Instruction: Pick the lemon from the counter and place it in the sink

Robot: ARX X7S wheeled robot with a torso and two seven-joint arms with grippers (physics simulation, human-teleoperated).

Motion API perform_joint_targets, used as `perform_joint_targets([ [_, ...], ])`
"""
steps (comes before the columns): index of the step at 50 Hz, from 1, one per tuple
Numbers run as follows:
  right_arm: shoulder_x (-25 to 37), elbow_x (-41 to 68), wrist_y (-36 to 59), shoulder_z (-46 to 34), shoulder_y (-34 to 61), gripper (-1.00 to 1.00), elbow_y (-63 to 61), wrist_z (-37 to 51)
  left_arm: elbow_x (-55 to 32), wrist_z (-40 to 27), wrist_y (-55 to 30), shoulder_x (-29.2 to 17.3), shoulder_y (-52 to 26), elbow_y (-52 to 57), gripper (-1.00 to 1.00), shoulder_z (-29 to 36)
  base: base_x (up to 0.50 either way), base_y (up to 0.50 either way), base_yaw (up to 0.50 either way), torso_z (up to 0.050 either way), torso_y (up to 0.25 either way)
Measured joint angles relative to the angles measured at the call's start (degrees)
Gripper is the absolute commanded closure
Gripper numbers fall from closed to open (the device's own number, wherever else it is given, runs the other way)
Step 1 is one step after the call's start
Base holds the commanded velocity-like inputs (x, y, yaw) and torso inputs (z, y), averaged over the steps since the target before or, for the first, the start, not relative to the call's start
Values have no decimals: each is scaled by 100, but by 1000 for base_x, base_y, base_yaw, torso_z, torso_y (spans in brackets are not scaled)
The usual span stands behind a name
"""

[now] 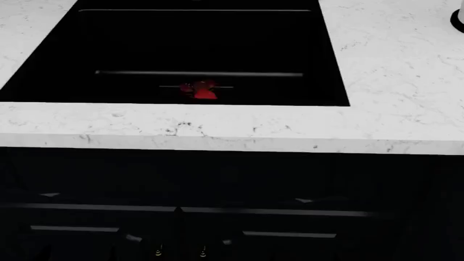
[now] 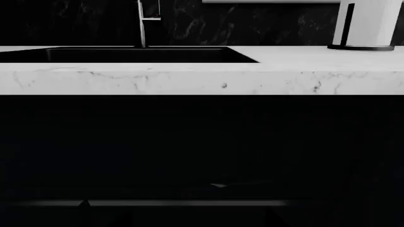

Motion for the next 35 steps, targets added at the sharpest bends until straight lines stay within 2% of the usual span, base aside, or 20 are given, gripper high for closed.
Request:
perform_joint_targets([
  [35, 382, 385, -19, -449, -32, -100, -220, 409, -399, -446, 89, -398, 125, 278, -100, 313, 0, 0, 0, 0, 0],
])
